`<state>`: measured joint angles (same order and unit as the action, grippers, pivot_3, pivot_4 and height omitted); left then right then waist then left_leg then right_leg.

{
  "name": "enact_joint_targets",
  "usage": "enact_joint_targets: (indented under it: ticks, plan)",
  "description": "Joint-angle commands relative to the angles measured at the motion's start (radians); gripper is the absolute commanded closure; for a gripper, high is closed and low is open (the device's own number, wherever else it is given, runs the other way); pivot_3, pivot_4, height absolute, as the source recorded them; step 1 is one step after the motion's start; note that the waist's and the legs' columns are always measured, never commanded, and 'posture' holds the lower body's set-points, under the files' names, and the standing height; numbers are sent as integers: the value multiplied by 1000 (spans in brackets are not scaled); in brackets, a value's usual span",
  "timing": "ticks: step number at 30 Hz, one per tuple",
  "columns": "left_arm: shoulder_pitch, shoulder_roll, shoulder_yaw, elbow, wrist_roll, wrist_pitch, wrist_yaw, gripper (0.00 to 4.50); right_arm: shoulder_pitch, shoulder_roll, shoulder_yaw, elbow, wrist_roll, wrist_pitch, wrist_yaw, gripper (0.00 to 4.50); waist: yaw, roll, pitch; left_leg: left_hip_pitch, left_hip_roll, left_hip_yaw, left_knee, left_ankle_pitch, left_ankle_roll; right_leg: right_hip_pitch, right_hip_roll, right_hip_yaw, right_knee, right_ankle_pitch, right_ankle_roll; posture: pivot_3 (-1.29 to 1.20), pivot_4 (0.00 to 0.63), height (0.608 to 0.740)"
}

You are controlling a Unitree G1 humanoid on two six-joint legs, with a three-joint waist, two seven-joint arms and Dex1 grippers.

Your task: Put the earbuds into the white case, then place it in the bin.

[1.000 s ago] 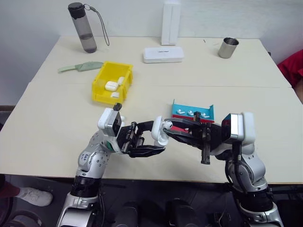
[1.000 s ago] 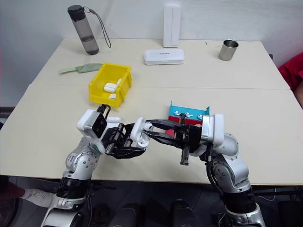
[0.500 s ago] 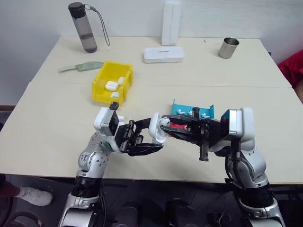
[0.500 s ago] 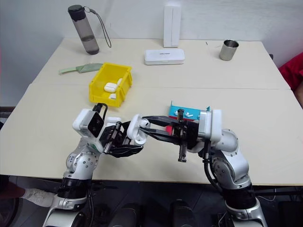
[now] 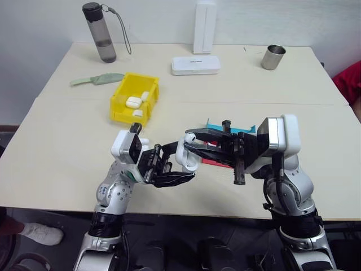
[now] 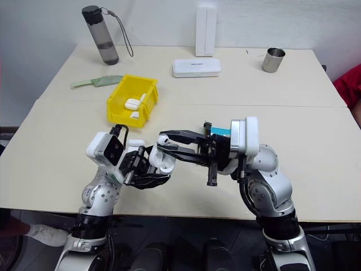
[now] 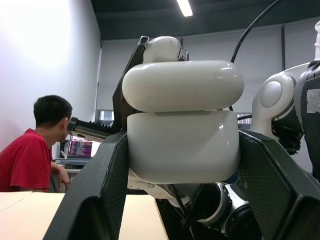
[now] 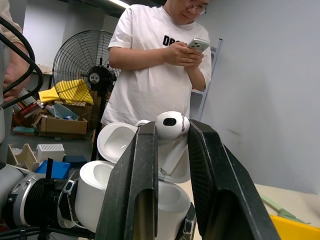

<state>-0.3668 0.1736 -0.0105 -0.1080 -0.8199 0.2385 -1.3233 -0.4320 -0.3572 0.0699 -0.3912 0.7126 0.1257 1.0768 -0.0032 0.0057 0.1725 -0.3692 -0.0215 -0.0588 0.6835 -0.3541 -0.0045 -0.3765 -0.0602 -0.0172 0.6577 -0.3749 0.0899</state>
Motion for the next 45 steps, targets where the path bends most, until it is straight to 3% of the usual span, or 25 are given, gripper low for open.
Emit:
enact_joint_targets:
  ticks: [1, 35, 45]
  plan:
    - [3, -8, 14, -28, -14, -31, -5, 1719, 15, -24, -20, 8, -2, -11, 23, 4069, 0, 0, 0, 0, 0, 0, 0, 0, 0, 0, 0, 0, 0, 0, 0, 0, 150, 740]
    - [-31, -58, -30, -1, 26, -90, -17, 1719, -52, -68, 64, 44, -82, 52, 50, 4069, 0, 0, 0, 0, 0, 0, 0, 0, 0, 0, 0, 0, -1, 0, 0, 0, 150, 740]
    - [-47, -72, -25, 1, 32, -97, -1, 1719, -52, -109, 37, 29, 10, 185, 44, 4069, 1, 0, 0, 0, 0, 0, 0, 0, 0, 0, 0, 0, -1, 0, 0, 0, 150, 740]
